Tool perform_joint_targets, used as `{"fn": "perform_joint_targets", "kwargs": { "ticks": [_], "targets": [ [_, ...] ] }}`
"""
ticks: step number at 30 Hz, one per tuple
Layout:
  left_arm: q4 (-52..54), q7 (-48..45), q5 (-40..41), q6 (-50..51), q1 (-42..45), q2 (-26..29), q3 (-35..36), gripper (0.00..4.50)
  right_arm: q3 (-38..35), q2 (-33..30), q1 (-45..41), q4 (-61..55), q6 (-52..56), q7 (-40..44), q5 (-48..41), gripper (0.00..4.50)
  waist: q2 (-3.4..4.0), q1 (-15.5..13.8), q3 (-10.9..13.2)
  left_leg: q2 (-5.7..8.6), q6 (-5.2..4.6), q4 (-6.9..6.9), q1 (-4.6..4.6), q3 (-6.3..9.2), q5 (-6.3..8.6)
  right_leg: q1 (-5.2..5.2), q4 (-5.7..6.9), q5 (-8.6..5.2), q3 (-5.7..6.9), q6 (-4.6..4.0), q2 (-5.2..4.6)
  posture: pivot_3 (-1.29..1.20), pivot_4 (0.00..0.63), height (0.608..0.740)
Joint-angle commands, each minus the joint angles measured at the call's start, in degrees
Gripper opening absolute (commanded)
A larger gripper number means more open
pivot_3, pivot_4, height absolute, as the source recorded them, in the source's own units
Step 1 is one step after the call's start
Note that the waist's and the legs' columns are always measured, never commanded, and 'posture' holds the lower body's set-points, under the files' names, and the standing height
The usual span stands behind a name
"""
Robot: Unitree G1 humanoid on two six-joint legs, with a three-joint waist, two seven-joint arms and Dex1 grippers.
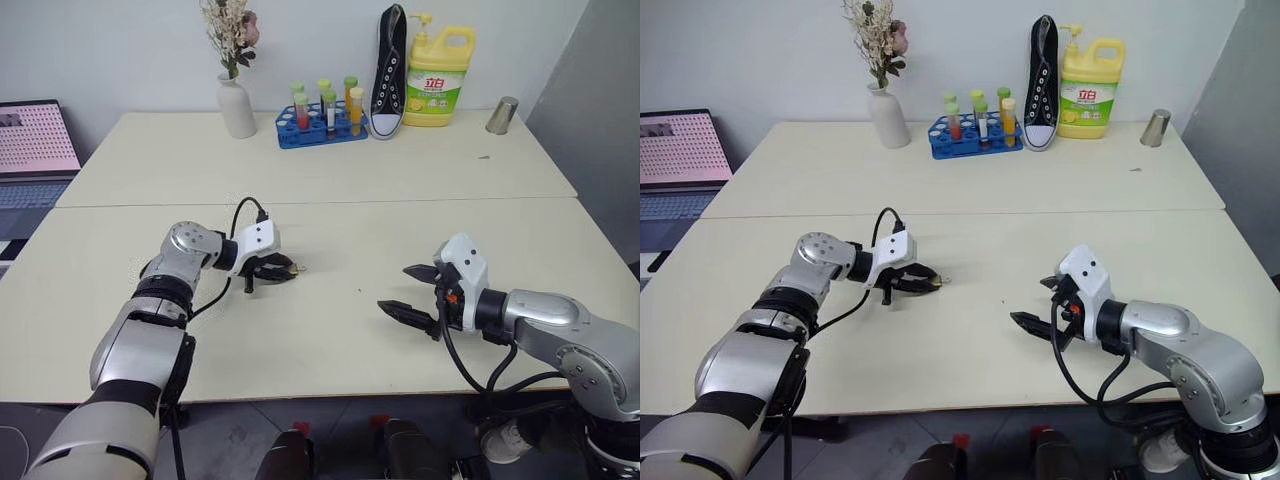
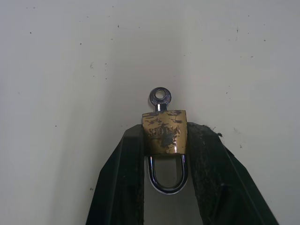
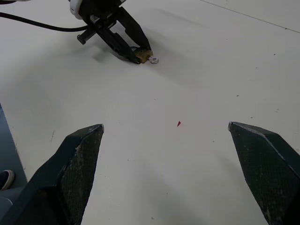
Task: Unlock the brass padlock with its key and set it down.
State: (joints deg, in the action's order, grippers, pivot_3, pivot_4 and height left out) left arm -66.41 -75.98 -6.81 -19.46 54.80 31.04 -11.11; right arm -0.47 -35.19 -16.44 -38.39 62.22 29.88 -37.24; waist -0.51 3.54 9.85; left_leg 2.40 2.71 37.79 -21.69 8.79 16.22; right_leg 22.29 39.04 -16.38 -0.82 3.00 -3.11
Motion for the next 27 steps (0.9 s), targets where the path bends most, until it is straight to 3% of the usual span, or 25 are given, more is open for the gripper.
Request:
{"fn": "perform_joint_targets", "kwargs": {
  "ticks": [1,3,7,11,15,21,27],
  "targets": [
    [0.6,-1.5,0.8,1.1,-2.6,1.1,0.9,0.95,-0.3,-0.5,-0.6,-0.7,-2.2,0.7,-0.1,4.5,0.0,0.1,0.0,0.0,0.0,0.0,0.0,0.0,0.0,0.01,0.01,0.0,0.0,0.0,0.0,0.0,0.15,0.74],
    [10.0,-3.4,5.1,-1.5,-6.3,1.3,3.1,0.95,0.6,-1.8,0.0,-1.1,-5.0,2.2,1.2,4.5,0.01,0.1,0.0,0.0,0.0,0.0,-0.03,0.02,0.0,0.02,0.0,0.0,0.01,0.0,0.0,0.0,0.15,0.74],
    [41.0,0.0,13.1,-4.6,-19.4,1.5,6.8,0.95,0.5,-3.8,2.9,-2.3,-13.5,6.4,3.3,4.5,-0.01,-0.3,0.0,-0.16,0.05,-0.02,-0.18,0.26,-0.02,0.11,-0.08,0.01,-0.08,-0.01,-0.1,0.0,0.15,0.74],
    [54.6,4.9,12.1,-8.6,-26.1,1.8,6.4,0.95,-0.6,-4.7,5.0,-2.4,-17.0,9.4,2.0,4.5,-0.01,-1.6,0.0,-0.12,0.16,0.03,-0.29,0.33,-0.08,0.15,-0.11,0.01,-0.11,-0.01,-0.32,0.0,0.15,0.74],
    [58.4,11.6,6.6,-18.3,-28.3,1.1,5.0,0.95,-4.3,-0.4,2.7,-0.2,-14.6,6.1,-4.0,4.5,-0.01,-1.9,0.0,-0.06,0.02,0.04,-0.12,0.29,-0.01,-0.03,-0.15,0.02,-0.09,0.02,-0.33,0.0,0.15,0.74],
    [54.1,22.1,-3.0,-32.1,-25.1,0.6,3.5,0.95,-1.2,0.5,2.0,0.9,-13.3,6.0,-4.3,4.5,-0.01,-1.9,0.0,0.13,0.02,0.02,-0.13,0.24,-0.01,0.0,-0.16,0.02,-0.05,0.02,-0.23,0.0,0.15,0.74],
    [50.5,29.1,-6.8,-38.7,-22.9,0.7,1.8,0.95,0.8,4.2,0.0,2.9,-11.2,3.2,-5.4,4.5,-0.01,-1.7,0.0,0.09,0.02,0.02,-0.1,0.17,-0.01,0.01,-0.13,0.02,-0.07,0.02,-0.15,0.0,0.15,0.74]
  ]
}}
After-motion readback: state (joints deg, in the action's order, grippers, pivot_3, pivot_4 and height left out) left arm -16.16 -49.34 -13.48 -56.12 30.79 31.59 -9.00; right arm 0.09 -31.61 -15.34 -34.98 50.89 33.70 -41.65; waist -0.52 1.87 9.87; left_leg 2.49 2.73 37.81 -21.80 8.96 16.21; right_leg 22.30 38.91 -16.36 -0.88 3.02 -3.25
